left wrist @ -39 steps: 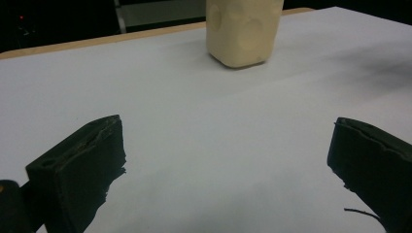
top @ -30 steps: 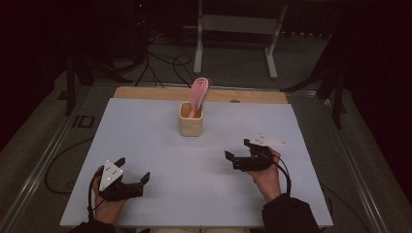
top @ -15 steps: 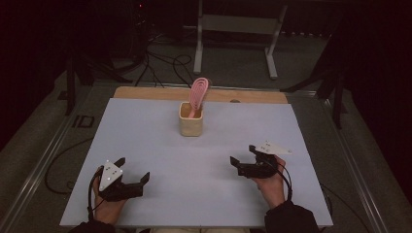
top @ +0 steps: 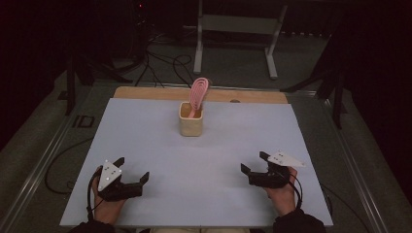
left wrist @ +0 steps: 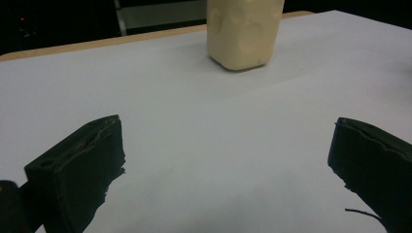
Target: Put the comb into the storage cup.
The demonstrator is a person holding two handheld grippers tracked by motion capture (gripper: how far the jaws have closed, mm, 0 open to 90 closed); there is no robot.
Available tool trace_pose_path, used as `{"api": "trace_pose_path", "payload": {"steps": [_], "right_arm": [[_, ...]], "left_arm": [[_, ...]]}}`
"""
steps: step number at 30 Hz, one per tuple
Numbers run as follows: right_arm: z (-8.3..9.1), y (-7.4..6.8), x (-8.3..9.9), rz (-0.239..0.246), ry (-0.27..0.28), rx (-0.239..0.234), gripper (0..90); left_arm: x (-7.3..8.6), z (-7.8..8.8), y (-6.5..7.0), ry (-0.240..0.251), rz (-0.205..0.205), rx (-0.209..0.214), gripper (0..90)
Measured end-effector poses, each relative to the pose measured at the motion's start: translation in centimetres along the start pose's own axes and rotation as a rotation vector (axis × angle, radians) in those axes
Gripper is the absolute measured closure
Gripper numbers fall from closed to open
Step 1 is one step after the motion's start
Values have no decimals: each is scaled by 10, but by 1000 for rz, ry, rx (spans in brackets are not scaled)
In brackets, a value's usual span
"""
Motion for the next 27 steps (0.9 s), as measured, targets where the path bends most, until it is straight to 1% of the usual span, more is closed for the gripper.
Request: {"api": "trace_pose_path", "payload": {"steps": [3,8,11,14,16,19,22,27], "right_arm": [[6,0,1,1,14,-6,96],[14,1,3,22,31,-12,97],[16,-1,5,27,31,-22,97],[21,-1,11,43,34,-26,97],[23,-1,14,36,38,-26,97],[26,2,16,45,61,-28,97],[30,6,14,41,91,-26,98],[38,12,15,48,125,-2,98]], "left_arm": [[0,1,-1,0,2,-2,3],[0,2,-3,6,8,-2,2],[0,2,-4,9,11,0,1],[-2,4,-5,17,17,6,1],[-2,4,-6,21,19,5,0],[-3,5,-7,27,19,9,0],[-3,6,-9,27,17,9,0],[-4,9,-12,37,21,8,0]]}}
Point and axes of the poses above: each handheld gripper's, and its own axes: z roughly backward along the jaws, x roughly out of its underside, y roughly to its right, the point moved 9 cm from there along -z, roughly forward along the jaws, and after that the axes turned 13 degrees about -z, right-handed, at the moved point
